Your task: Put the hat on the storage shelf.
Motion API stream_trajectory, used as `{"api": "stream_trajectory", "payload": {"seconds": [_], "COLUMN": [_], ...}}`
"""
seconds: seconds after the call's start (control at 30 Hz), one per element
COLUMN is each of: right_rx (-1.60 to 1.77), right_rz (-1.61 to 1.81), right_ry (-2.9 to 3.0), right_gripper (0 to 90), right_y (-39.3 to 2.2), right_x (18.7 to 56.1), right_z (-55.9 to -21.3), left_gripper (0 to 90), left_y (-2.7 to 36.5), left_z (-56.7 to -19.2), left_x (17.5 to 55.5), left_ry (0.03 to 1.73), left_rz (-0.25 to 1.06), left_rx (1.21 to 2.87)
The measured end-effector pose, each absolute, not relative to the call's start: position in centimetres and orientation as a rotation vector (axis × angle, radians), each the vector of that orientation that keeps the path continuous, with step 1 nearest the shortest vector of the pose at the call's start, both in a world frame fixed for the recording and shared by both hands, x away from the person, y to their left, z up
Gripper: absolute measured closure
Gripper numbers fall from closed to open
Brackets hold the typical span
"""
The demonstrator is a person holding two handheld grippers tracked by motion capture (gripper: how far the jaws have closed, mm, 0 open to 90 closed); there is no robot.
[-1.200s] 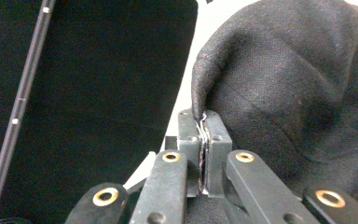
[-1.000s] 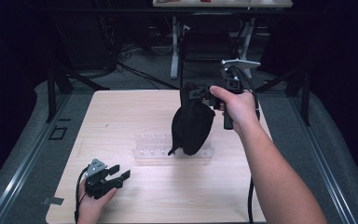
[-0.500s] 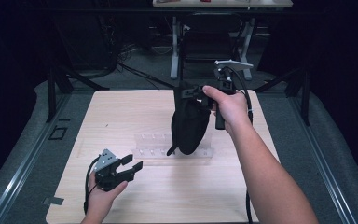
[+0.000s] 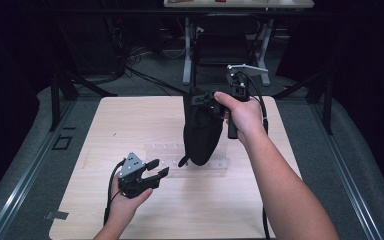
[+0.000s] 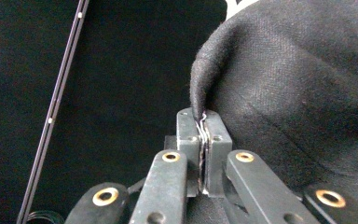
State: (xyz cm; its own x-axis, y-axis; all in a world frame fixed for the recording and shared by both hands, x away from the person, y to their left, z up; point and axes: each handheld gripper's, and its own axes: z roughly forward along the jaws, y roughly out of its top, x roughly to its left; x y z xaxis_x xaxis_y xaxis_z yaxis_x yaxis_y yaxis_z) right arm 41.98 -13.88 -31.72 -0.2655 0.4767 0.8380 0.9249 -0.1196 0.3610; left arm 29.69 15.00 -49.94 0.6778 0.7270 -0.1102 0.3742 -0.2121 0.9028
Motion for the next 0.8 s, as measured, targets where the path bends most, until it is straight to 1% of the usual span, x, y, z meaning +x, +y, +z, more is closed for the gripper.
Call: {"api": "stream_trajectory", "payload": {"seconds": [0.47, 0.8], "right_rx": [-1.539, -1.539], "right_rz": [-1.361, -1.366], "right_ry": [-1.733, -1.732], "right_gripper": [88.1, 88.1], "right_y": [-12.6, -12.4], "right_x": [42.1, 42.0], "right_z": [-31.7, -31.7], "left_gripper": [60.6, 68.7], "left_y": [12.8, 10.8], "left_z": [-48.4, -47.6], "left_x": [29.7, 30.0], "left_ry": [0.804, 0.759], "left_rz": [0.411, 0.442], "left_rx": [1.866, 1.908]}}
